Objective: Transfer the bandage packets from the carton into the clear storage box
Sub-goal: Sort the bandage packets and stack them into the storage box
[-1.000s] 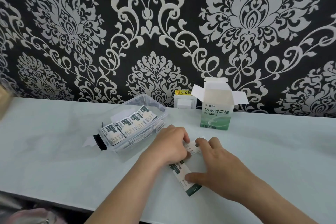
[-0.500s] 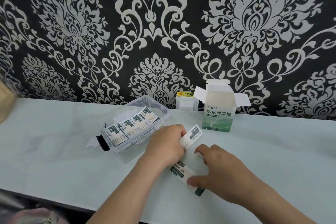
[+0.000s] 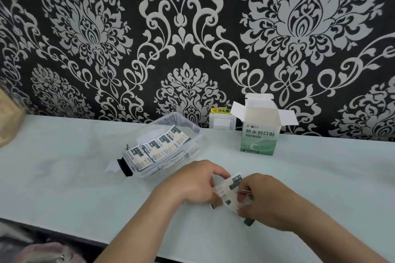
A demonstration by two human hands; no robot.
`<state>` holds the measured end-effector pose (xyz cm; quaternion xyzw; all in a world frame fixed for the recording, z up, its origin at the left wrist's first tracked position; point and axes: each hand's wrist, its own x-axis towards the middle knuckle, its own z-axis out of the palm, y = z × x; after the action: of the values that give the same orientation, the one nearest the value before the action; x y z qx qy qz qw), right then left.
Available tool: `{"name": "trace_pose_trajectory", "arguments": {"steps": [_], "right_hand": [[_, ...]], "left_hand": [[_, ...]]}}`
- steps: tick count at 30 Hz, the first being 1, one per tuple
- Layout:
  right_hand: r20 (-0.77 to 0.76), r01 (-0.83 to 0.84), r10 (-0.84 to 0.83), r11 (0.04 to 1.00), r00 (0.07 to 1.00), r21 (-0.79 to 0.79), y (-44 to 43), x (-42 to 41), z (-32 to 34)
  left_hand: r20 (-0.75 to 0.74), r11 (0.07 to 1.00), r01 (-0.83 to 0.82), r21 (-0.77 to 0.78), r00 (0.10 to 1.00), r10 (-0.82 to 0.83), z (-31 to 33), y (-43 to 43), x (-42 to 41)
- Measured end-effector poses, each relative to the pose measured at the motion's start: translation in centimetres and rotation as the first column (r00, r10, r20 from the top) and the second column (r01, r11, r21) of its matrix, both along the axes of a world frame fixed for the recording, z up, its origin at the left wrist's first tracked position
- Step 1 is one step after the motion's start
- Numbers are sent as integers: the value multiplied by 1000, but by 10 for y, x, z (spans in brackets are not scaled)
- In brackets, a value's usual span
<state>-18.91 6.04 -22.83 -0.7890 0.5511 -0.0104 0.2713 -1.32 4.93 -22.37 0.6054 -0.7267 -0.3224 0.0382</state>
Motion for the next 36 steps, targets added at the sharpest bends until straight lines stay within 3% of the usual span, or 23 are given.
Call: {"name": "trace_pose_trajectory", "arguments": {"steps": [5,10,13,18,25,28,36], "right_hand": [[-7,-59,58,995,998,-85,0,-3,-7],[-155,-41,-12,941,988,-335,4,-10,0],[-65,4,-32,918,997,-396,4,-12,0],[49,-22,44,925,998,-379,4,-11,-8],[155,147,-96,921,983,-362,-8,-18,-6],[226,257,-198,928,954,-271,-19,-35,4],[390,361,-313,931,866,-53,-24,-48,10]], "left_hand": [[51,993,14,-115,999,-8,-6,-1,-9],[99,977,105,-186,991,-88,-5,-4,-11],[98,978,104,-181,991,-87,-5,-3,-13],[91,988,75,-133,994,-63,-6,-3,-15],[148,979,70,-190,988,-42,-3,3,-13],[173,972,77,-224,984,-38,-4,8,-13],[158,982,-3,-191,987,33,-4,9,-24]]}}
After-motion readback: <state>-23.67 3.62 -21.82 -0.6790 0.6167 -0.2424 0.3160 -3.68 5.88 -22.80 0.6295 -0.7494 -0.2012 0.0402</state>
